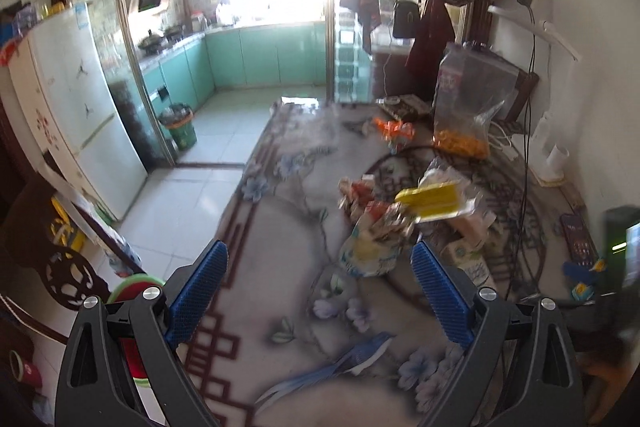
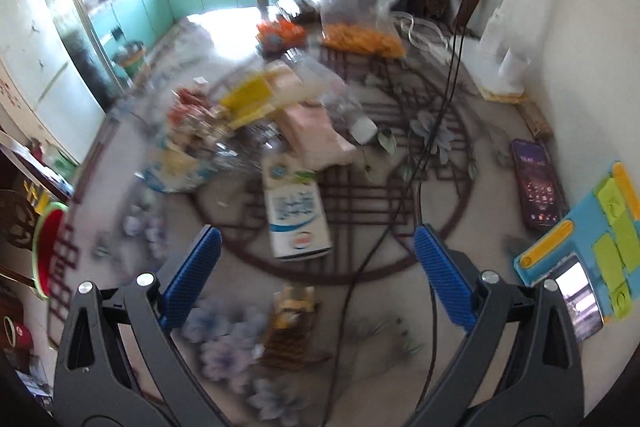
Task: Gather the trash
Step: 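Grasp the white milk carton with the right gripper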
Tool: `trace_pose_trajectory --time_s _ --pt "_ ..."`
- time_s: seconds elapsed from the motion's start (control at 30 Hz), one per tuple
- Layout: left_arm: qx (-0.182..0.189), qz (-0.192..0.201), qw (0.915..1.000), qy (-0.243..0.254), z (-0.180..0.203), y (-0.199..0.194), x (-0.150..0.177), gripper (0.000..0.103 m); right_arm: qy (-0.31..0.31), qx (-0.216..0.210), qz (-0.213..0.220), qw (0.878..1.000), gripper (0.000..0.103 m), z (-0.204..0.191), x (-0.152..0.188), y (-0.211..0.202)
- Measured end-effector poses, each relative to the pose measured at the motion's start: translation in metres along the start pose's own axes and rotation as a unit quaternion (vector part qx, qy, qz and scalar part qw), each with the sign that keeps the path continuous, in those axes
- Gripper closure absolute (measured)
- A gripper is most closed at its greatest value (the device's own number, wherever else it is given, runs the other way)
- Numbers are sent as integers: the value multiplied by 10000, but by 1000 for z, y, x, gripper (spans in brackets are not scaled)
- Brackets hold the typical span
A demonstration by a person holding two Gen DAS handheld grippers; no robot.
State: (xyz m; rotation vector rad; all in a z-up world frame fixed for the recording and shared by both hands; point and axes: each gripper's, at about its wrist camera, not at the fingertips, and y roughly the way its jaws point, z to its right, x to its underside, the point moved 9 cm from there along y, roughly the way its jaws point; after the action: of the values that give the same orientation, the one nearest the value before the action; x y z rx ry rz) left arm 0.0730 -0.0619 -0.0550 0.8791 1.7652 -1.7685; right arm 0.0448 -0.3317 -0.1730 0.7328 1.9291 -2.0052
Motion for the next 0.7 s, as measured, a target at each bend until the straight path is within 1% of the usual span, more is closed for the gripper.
trace_pose_trajectory --time_s 0.1,0.23,0.4,0.6,0.7 --pt "-137 103 9999 21 11 -8 -12 13 -115 33 -238 9996 7 9 0 33" --pt "-254 172 9995 -5 24 -14 -22 13 -322 -3 -492 9983 7 9 0 65" --pt "-318 189 9993 -29 35 -15 -28 13 -569 -139 -718 9957 7 0 -2 91" --pt "-394 138 9991 -70 40 -11 -34 13 -713 -275 -946 9926 7 -10 1 114" --pt "-424 144 9990 -69 42 -10 -38 13 -798 -269 -1057 9908 7 -13 3 125"
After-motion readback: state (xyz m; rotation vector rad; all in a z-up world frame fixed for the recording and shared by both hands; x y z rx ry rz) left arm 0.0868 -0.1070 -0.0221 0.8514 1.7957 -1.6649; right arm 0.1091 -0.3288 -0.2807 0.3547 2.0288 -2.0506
